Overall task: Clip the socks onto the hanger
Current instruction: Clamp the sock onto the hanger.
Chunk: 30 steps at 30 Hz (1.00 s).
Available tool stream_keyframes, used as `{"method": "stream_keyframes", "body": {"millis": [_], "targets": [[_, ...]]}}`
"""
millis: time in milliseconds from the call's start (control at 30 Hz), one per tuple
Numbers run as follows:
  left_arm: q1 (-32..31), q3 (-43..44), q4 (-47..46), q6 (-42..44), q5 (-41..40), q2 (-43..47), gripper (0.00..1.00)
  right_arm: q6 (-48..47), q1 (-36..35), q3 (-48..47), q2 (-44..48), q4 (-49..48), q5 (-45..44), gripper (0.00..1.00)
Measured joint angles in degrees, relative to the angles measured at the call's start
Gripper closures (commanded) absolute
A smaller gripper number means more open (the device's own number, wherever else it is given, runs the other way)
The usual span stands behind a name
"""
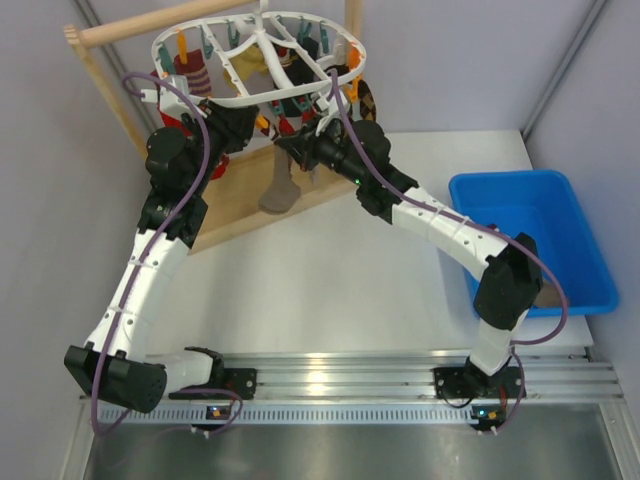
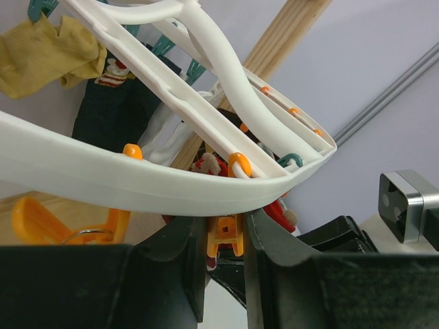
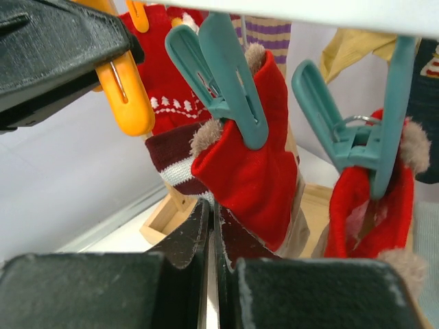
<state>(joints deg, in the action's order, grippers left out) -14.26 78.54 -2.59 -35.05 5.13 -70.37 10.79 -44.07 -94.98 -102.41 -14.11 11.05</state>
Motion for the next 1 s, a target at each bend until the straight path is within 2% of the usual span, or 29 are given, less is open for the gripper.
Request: {"method": "stream_keyframes", "body": {"millis": [1000], "targets": [[0.0,-0.02,0.04,0.07,0.02,-0.02,1.0,0.35,-0.44,-0.5,0.0,-2.25,1.27,1.0]]}}
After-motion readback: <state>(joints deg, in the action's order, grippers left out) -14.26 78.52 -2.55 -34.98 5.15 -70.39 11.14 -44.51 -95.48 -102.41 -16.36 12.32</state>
